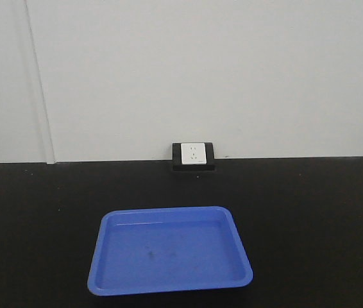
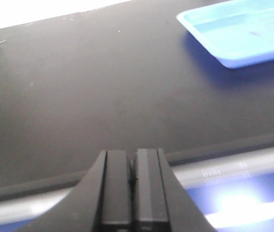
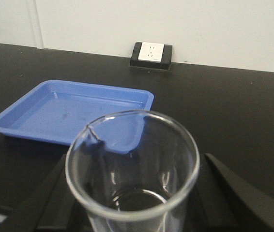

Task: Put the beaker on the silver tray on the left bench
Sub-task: 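Drive the base away from the blue tray holding the beaker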

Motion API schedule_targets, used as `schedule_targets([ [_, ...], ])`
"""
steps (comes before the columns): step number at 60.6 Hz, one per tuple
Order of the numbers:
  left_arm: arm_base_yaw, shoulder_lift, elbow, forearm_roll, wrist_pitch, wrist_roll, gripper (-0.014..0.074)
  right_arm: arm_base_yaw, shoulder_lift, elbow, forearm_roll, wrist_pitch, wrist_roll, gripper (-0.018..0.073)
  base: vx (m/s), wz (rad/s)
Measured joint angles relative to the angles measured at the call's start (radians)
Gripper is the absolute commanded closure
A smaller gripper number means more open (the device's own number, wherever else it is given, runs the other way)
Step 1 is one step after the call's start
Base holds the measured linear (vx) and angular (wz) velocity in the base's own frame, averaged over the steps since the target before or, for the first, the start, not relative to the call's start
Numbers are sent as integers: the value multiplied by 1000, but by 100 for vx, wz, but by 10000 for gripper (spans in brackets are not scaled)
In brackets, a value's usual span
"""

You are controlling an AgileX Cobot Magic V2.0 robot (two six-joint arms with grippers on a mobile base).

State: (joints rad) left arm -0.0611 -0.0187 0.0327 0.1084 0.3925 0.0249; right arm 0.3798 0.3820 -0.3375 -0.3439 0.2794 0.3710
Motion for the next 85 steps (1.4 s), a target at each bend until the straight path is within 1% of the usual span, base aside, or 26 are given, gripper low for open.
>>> schedule_targets([
  [29, 0, 0, 0, 0, 0, 0, 595, 0, 0, 0, 0, 1, 0, 571, -31, 11],
  [85, 0, 0, 0, 0, 0, 0, 595, 0, 0, 0, 0, 3, 0, 571, -35, 30],
])
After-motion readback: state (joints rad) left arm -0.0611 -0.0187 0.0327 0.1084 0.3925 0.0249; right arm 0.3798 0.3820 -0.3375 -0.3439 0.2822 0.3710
